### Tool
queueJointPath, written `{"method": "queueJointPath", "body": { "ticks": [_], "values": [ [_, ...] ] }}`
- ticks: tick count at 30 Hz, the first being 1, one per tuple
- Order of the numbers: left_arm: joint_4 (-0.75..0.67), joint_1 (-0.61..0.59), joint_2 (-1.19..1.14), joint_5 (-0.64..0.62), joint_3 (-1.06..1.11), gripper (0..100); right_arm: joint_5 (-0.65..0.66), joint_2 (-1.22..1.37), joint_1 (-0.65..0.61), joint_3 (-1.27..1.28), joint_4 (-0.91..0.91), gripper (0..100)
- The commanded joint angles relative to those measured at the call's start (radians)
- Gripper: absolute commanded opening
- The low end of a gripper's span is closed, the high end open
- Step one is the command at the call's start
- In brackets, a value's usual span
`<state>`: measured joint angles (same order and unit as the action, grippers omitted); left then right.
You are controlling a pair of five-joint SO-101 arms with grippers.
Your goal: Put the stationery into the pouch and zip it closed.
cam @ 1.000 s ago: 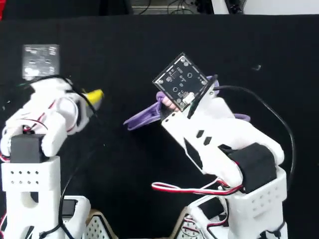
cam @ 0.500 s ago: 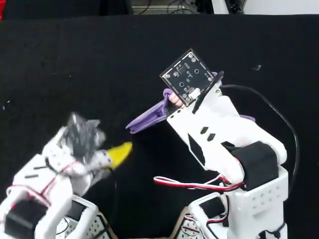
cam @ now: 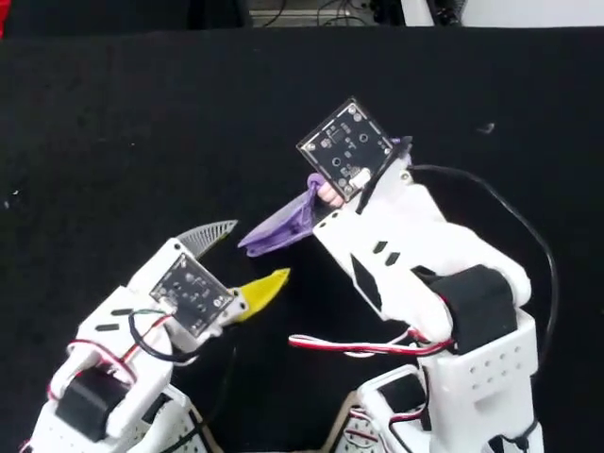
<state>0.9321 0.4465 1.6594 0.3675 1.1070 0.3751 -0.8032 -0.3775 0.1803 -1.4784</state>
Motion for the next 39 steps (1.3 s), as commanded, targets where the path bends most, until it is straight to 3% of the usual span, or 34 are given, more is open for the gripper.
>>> {"method": "queueJointPath", "body": {
  "ticks": [1,10,14,21,28,39],
  "values": [
    [-0.094,0.018,0.005,0.012,0.015,30,0.002,-0.008,0.012,0.022,0.044,1.1],
    [-0.324,0.016,-0.057,0.012,0.114,30,0.002,-0.007,0.012,0.021,0.052,1.1],
    [-0.433,0.045,-0.199,0.008,0.09,23,0.002,-0.013,0.012,0.021,0.049,1.1],
    [-0.39,0.082,-0.284,0.006,0.005,3,0.009,-0.013,0.018,0.021,0.052,1.1],
    [-0.353,0.085,-0.186,0.006,0.042,3,0.003,-0.007,0.025,0.021,0.095,1.1],
    [-0.345,0.082,0.08,0.012,0.265,3,0.012,-0.005,0.229,-0.048,0.189,1.1]
  ]
}}
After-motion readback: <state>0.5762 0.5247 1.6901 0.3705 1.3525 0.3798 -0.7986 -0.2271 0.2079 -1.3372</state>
